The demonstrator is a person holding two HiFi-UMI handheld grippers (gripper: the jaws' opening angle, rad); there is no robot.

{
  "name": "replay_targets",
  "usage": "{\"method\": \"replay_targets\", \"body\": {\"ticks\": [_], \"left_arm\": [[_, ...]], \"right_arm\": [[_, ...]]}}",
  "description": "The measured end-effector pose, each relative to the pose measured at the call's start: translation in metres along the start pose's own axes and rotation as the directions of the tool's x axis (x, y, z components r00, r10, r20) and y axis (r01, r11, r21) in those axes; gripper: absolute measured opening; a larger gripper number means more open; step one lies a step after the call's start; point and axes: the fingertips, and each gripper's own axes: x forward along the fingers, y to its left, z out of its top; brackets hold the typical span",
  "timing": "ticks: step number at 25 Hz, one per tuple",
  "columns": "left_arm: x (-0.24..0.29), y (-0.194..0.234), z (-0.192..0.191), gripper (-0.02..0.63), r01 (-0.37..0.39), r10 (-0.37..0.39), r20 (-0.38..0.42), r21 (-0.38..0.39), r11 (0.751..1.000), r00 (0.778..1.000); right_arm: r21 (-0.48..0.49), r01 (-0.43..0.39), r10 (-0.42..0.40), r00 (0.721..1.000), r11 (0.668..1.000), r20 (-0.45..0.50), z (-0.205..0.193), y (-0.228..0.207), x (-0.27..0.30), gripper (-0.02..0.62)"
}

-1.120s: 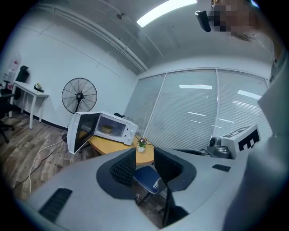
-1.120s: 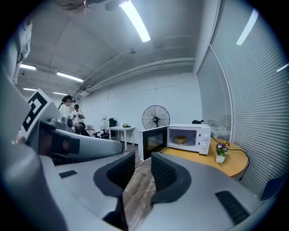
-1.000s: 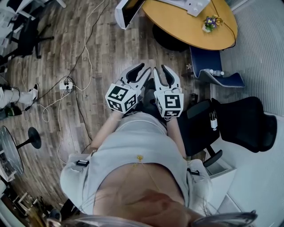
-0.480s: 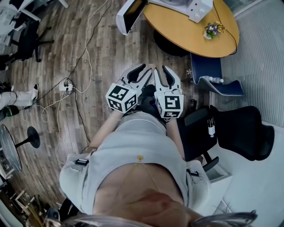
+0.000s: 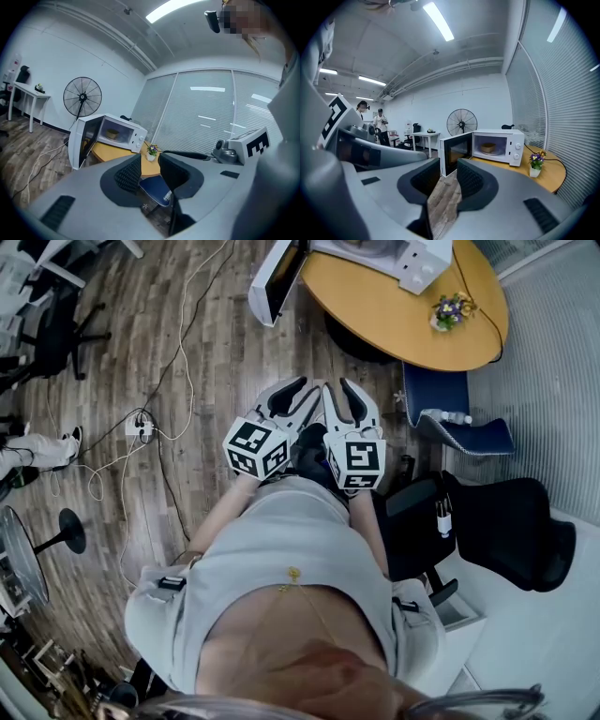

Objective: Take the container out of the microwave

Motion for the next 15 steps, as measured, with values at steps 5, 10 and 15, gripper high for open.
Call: {"method": "replay_targets", "body": {"ticks": [5,10,15], "left_arm": [[0.015,0.010,0.006,0.126,0.007,-0.007,-0.008,-0.008,1.000,1.000],[0.036,0.017,0.014,0.126,0.018,-0.019,-0.017,-0.007,1.000,1.000],[0.060,0.025,0.027,0.126,0.017,-0.017,-0.018,-0.004,1.000,1.000]], "right_arm": [[0.010,0.007,-0.007,1.000,1.000,0.001,0.005,-0.011,0.015,0.120],[0.019,0.017,-0.017,1.000,1.000,-0.001,0.010,-0.028,0.030,0.121],[0.024,0.023,-0.023,1.000,0.999,0.002,0.020,-0.049,0.047,0.121]]}}
